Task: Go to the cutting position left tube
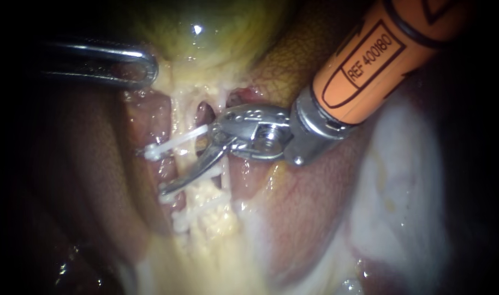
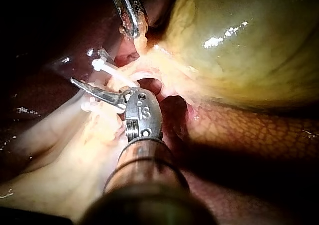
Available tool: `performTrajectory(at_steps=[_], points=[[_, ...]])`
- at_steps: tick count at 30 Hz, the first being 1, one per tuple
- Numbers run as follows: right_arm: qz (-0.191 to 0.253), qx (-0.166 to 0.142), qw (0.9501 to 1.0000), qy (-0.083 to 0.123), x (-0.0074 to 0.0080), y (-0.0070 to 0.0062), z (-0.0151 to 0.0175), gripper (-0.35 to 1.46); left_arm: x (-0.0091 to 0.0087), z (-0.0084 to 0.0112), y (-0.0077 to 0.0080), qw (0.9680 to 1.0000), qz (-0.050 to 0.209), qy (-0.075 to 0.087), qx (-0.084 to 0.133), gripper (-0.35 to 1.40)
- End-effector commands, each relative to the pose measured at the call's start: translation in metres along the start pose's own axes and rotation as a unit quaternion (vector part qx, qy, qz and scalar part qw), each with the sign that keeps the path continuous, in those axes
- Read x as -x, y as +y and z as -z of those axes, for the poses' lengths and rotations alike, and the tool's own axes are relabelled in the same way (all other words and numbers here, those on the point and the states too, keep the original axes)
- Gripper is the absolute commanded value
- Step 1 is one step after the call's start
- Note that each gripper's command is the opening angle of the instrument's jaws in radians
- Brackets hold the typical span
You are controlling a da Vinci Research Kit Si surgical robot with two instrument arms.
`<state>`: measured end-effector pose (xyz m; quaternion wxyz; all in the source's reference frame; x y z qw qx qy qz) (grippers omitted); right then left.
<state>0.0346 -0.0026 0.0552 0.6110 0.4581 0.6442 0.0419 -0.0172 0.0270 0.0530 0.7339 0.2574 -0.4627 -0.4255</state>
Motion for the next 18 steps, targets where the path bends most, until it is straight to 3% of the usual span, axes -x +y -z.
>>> performTrajectory(at_steps=[1,11,18], points=[[0.001,-0.005,1.0,0.003,0.0,-0.0002,-0.0001,0.74,0.0,0.0,0.0,1.0,0.0,0.0,0.0,-0.35],[0.002,-0.036,0.9991,0.021,-0.0019,-0.0017,-0.001,0.64,0.0,0.0002,0.0005,1.0,0.0,0.0,-0.001,-0.35],[0.001,-0.037,0.9991,0.021,-0.002,-0.0017,-0.001,0.65,0.0,0.0003,0.0006,1.0,0.0,0.001,-0.001,-0.35]])
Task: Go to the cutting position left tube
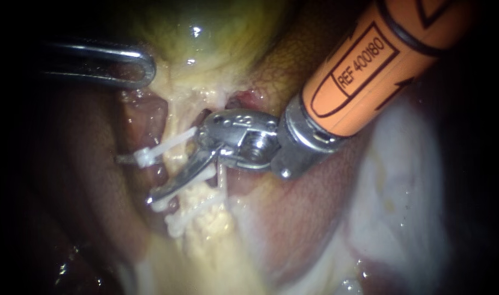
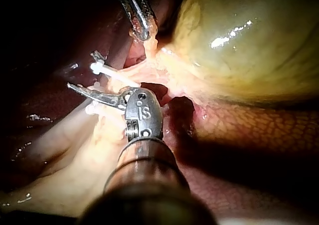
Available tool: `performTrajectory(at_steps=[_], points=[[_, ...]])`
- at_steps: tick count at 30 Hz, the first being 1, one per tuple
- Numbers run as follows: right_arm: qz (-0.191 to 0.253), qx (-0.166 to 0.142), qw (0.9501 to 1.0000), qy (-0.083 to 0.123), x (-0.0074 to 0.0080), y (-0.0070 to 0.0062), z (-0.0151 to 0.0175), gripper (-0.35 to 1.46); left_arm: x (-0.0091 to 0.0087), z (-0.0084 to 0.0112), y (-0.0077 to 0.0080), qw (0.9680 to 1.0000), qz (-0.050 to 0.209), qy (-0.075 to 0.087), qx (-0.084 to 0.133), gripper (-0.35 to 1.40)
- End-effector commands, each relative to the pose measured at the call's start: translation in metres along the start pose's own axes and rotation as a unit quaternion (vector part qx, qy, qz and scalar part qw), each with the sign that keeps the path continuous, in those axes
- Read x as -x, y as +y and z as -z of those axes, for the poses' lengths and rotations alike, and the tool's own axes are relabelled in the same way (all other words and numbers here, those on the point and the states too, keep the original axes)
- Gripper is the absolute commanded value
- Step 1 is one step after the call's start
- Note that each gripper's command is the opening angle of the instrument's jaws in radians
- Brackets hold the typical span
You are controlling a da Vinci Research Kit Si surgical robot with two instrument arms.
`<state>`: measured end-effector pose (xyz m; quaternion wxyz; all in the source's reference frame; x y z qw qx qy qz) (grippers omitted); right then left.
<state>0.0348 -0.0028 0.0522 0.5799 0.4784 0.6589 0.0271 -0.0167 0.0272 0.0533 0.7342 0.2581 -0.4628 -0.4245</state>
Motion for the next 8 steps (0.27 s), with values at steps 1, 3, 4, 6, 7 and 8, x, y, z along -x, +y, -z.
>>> performTrajectory(at_steps=[1,3,4,6,7,8], points=[[0.0,0.0,1.0,0.0,0.0001,0.0001,0.0001,0.65,0.0,0.0,0.0,1.0,0.0,0.0,0.0,-0.35],[0.0,0.0,1.0,0.0,0.0001,0.0001,0.0001,0.67,0.0,0.0,0.0,1.0,0.0,0.0,0.0,-0.35],[0.0,-0.001,1.0,-0.001,0.0001,0.0001,0.0001,0.69,0.0,0.0,0.0,1.0,0.0,0.0,0.0,-0.35],[0.0,0.0,1.0,-0.001,0.0002,0.0001,0.0001,0.74,0.0,0.0,0.0,1.0,0.0,0.0,0.0,-0.35],[0.0,0.004,1.0,0.0,0.0003,0.0002,0.0001,0.77,0.0,0.0,0.0,1.0,0.0,0.0,0.0,-0.35],[-0.002,0.01,0.9999,0.001,0.0004,0.0002,0.0001,0.82,0.0,0.0,0.0,1.0,0.0,0.0,0.0,-0.35]])
